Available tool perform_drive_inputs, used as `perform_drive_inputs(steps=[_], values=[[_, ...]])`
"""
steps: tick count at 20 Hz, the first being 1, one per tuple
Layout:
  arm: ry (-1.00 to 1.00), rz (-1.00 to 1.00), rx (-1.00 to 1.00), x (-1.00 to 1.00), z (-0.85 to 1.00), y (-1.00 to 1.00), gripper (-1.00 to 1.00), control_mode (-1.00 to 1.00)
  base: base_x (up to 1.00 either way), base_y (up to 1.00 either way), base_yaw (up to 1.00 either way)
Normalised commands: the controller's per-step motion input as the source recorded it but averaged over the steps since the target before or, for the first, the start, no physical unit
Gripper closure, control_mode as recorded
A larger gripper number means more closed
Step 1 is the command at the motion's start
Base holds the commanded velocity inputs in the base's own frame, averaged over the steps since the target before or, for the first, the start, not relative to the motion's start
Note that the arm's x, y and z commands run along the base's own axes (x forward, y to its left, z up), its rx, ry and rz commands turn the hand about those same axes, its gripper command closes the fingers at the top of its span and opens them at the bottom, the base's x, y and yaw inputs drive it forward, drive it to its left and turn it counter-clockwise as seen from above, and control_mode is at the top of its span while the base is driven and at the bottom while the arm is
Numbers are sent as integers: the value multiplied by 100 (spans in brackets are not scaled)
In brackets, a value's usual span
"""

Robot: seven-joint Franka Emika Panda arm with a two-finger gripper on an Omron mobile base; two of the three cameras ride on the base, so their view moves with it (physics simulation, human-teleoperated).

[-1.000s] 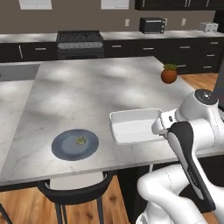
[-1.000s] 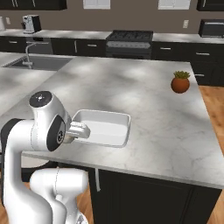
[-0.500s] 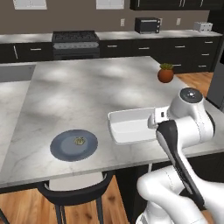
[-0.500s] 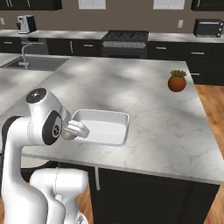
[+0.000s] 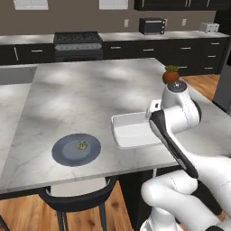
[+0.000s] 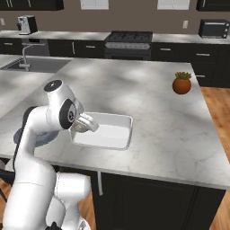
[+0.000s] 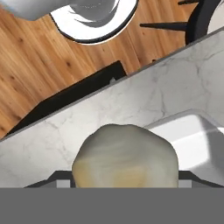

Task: Place two dumplings into each of the tupperware containers and then place the containers in the fridge.

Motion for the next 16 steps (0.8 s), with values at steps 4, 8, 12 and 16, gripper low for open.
perform_drive_inputs(steps=[4, 8, 12, 16], values=[[24, 0, 2, 77, -5, -43, 100, -100, 0, 0, 0], [25, 0, 0, 77, -31, -13, 100, -100, 0, 0, 0], [21, 0, -4, 73, -57, 0, 100, -100, 0, 0, 0], [17, 0, -1, 67, -72, 0, 100, -100, 0, 0, 0]])
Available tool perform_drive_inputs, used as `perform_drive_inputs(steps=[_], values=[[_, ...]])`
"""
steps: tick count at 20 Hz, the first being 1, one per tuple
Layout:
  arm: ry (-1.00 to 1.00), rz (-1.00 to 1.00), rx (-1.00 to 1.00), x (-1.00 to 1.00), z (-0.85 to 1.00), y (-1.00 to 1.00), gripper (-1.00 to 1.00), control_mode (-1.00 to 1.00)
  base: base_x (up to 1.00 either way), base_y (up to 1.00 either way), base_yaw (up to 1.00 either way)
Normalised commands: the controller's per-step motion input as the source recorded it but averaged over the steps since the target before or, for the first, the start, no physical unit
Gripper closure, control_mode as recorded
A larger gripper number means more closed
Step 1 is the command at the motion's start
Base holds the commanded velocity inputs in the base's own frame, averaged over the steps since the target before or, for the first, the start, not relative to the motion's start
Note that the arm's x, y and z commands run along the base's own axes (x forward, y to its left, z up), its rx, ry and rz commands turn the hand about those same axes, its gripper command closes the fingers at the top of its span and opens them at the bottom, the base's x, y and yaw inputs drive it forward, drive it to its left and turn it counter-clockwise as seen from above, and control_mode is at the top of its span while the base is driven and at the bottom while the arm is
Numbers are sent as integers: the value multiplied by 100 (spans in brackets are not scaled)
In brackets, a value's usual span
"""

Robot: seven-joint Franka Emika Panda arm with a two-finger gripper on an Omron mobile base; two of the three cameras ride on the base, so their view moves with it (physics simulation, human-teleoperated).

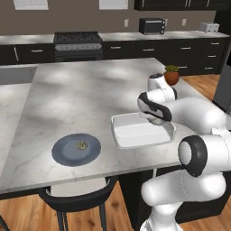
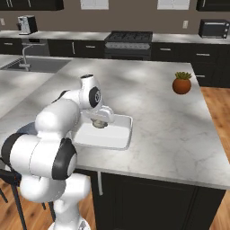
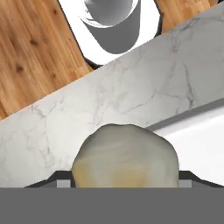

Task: Place two dumplings into each of the tupperware containers and then place the containers in the fridge.

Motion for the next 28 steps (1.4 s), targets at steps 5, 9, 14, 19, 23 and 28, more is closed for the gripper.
perform_drive_inputs(steps=[5, 9, 14, 19, 23, 28], values=[[11, 0, 0, 70, -69, -4, 100, -100, 0, 0, 0], [3, 0, 0, 76, -46, -22, 100, -100, 0, 0, 0], [2, 0, 0, 74, -38, -24, 100, -100, 0, 0, 0], [0, 0, 0, 56, -37, -17, 100, -100, 0, 0, 0], [0, -2, 0, 16, -22, -7, -100, -100, 0, 0, 0], [0, -3, 0, 12, -14, -17, -100, -100, 0, 0, 0]])
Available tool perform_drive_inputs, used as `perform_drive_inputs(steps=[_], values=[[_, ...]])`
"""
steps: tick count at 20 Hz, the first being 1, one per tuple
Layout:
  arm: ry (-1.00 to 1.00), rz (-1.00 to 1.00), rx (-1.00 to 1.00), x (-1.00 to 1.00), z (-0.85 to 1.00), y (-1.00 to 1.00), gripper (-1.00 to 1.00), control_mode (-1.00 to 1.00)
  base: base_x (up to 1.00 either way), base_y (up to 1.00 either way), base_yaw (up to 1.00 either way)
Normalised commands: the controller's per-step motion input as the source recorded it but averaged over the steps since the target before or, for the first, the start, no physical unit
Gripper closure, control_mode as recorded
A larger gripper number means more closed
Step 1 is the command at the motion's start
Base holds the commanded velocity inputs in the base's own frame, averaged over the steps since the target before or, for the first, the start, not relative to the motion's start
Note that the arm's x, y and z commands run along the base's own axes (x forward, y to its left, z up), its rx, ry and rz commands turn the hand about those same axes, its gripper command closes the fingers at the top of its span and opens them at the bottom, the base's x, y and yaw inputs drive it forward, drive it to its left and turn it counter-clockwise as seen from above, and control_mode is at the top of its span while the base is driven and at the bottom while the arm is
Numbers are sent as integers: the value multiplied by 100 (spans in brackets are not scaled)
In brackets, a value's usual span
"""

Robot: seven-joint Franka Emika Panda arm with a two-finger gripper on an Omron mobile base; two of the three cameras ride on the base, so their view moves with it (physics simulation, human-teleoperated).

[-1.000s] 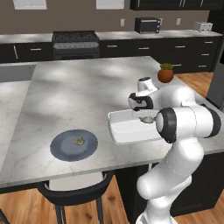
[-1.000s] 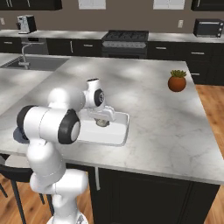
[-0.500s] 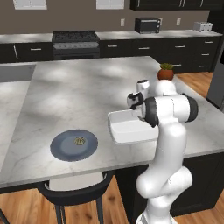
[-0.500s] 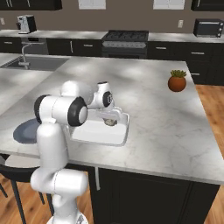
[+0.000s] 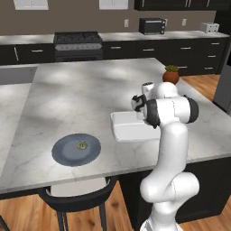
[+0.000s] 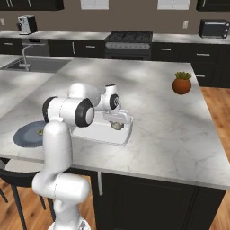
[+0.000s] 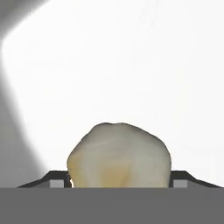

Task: Place two dumplings into each of the tupperware containers and then place the containers in the fridge.

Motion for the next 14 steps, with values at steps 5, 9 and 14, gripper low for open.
perform_drive_inputs(steps=[5, 9, 14], values=[[-1, -9, 7, -28, 1, -10, -100, -100, 0, 0, 0], [-7, -4, 13, -43, 23, 0, -100, -100, 0, 0, 0], [-6, 26, 2, -74, 49, 34, -100, -100, 0, 0, 0]])
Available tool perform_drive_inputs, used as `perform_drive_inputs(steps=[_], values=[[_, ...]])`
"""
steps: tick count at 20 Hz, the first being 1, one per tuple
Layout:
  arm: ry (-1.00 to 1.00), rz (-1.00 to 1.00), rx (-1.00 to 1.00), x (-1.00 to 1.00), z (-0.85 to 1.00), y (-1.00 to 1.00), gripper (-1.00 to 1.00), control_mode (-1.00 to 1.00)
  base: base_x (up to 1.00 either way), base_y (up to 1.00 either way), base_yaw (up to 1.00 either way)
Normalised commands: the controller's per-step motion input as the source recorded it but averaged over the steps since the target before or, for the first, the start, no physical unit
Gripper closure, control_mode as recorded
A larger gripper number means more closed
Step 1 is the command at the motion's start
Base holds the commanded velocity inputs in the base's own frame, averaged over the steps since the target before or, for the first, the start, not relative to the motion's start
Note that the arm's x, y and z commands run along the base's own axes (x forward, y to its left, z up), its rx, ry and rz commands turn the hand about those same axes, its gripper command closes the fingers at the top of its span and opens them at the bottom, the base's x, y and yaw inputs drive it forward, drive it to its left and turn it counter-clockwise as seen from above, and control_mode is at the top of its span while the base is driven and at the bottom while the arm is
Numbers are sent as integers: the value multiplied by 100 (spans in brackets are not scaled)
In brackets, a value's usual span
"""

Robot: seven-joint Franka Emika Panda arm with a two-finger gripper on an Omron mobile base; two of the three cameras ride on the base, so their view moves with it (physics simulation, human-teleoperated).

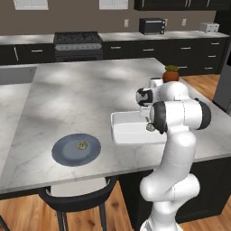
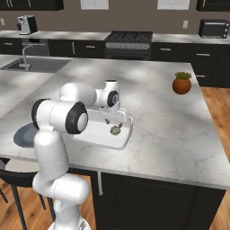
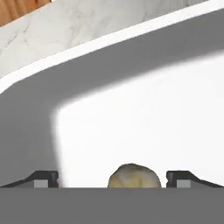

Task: Place two dumplings into each of the tupperware containers and then place the containers in the fridge.

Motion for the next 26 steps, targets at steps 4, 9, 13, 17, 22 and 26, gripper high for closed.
perform_drive_inputs(steps=[4, 9, 13, 17, 22, 26], values=[[-1, 49, -17, -65, 65, 83, -100, -100, 0, 0, 0], [-15, 40, -11, -88, 62, 55, -100, -100, 0, 0, 0], [-33, 29, 3, -100, 72, 12, -100, -100, 0, 0, 0], [-28, 28, 5, -100, 79, 10, -100, -100, 0, 0, 0], [-22, 28, 7, -100, 60, 17, -100, -100, 0, 0, 0], [13, 26, -9, -71, 72, 78, -100, -100, 0, 0, 0]])
